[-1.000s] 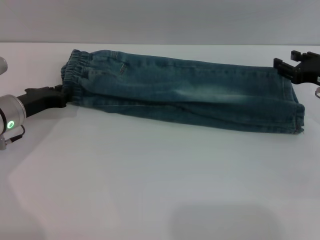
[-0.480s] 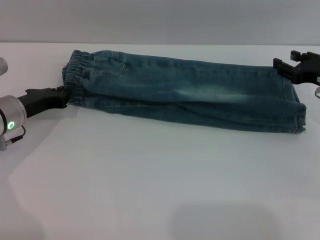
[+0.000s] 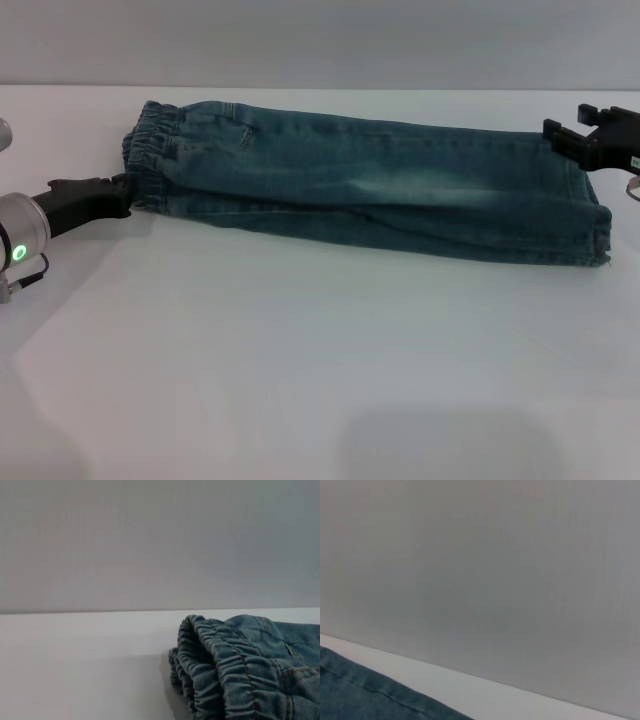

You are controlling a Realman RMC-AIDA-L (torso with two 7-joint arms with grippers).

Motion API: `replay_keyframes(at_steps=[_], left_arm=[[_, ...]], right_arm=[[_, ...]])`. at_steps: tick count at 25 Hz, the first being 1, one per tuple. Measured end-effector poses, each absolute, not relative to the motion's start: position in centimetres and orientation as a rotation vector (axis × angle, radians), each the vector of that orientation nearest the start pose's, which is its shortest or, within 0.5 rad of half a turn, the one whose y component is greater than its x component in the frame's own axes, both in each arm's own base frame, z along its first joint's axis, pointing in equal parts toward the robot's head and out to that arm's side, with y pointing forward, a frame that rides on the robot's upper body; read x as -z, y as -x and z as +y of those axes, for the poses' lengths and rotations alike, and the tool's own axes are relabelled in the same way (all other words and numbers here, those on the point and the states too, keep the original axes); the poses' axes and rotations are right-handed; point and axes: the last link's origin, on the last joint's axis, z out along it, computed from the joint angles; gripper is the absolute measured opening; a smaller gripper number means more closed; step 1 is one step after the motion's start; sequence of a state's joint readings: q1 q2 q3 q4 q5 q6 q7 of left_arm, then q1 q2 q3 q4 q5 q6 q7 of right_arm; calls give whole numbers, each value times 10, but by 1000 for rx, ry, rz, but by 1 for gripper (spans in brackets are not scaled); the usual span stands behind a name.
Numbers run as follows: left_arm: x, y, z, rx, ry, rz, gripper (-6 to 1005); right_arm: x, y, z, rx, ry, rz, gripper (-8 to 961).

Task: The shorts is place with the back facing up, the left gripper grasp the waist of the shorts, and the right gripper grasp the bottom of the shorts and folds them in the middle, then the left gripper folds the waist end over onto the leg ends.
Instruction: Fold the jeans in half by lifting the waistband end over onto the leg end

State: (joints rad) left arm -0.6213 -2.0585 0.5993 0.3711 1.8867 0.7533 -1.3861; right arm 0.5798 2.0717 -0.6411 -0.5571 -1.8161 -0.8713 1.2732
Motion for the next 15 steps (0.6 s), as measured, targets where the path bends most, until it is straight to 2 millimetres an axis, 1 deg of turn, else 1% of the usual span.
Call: replay_keyframes(at_steps=[2,9,12,15], left_arm=[[6,336,395,370,2038,-1022,61],[7,333,395,392,2054,-1019,60],[6,328,394,439,2077,-1012,59],[-1,317,395,533,2098,-983,59]], right_arm=[[-27,-313,406,-427,2085,736,517],[-27,-313,406,-427,2085,736,517],[-27,-314,406,-427,2085,737,517],[-25,-313,406,-423,2089,740,517]])
